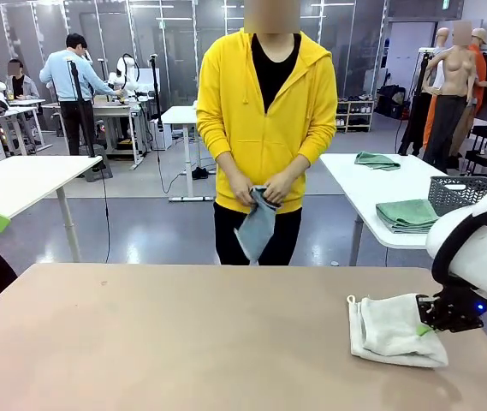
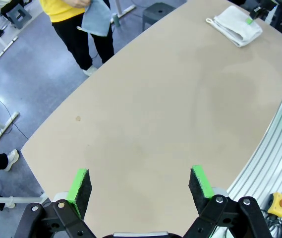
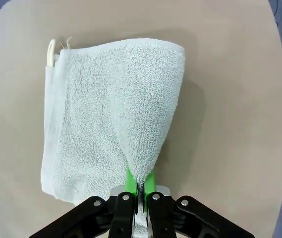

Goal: Fold the towels and place them in the basket.
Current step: Place the folded Towel with hook on the right side of the table.

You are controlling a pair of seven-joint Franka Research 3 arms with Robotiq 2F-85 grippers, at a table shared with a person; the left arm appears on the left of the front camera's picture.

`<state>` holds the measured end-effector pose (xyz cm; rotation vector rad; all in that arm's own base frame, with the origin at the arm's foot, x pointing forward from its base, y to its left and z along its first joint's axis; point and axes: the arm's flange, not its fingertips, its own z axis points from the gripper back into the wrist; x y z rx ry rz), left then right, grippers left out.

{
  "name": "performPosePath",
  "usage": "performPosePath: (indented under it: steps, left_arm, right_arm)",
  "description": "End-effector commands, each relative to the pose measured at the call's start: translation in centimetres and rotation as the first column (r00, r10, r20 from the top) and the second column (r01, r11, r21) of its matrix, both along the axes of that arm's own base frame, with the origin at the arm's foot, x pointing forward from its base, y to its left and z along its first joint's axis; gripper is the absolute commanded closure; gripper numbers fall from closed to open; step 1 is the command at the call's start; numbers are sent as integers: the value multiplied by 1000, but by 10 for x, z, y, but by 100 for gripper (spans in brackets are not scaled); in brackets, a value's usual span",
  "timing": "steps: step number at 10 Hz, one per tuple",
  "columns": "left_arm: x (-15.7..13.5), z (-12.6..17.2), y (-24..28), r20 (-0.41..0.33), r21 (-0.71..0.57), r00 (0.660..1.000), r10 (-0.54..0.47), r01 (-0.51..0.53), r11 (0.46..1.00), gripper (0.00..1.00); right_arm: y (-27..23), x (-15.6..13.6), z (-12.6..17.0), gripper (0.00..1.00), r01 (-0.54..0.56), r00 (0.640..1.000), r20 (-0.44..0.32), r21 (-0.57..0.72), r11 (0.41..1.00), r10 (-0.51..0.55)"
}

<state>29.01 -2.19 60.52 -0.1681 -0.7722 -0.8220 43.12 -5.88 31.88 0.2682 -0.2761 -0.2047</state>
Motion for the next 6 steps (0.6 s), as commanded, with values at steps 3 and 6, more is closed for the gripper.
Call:
performPosePath:
  steps: [3, 6]
  left_arm:
    - [1, 0, 0, 0, 11, 1000, 6, -6, 1000, 0]
    - [1, 0, 0, 0, 11, 1000, 6, -6, 1000, 0]
  right_arm:
    - [7, -18, 3, 100, 16, 1000, -6, 3, 1000, -16]
    - [12, -22, 4, 23, 8, 1000, -8, -3, 1000, -9]
